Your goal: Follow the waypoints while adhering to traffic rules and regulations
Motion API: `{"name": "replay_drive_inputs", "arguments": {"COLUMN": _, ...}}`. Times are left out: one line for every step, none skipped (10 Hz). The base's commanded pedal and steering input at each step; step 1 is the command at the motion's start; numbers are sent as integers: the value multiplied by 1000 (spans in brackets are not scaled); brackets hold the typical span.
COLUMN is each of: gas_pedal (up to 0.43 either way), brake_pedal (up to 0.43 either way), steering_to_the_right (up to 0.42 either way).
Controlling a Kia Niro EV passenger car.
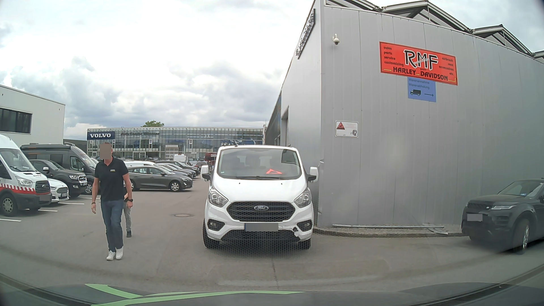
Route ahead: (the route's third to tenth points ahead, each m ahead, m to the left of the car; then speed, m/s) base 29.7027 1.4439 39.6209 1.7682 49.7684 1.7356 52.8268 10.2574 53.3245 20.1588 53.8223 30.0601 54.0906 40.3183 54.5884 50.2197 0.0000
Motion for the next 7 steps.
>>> {"name": "replay_drive_inputs", "arguments": {"gas_pedal": 0, "brake_pedal": 524, "steering_to_the_right": -3}}
{"name": "replay_drive_inputs", "arguments": {"gas_pedal": 0, "brake_pedal": 524, "steering_to_the_right": -3}}
{"name": "replay_drive_inputs", "arguments": {"gas_pedal": 0, "brake_pedal": 518, "steering_to_the_right": -3}}
{"name": "replay_drive_inputs", "arguments": {"gas_pedal": 0, "brake_pedal": 524, "steering_to_the_right": -3}}
{"name": "replay_drive_inputs", "arguments": {"gas_pedal": 0, "brake_pedal": 524, "steering_to_the_right": -3}}
{"name": "replay_drive_inputs", "arguments": {"gas_pedal": 0, "brake_pedal": 524, "steering_to_the_right": -3}}
{"name": "replay_drive_inputs", "arguments": {"gas_pedal": 0, "brake_pedal": 524, "steering_to_the_right": -3}}
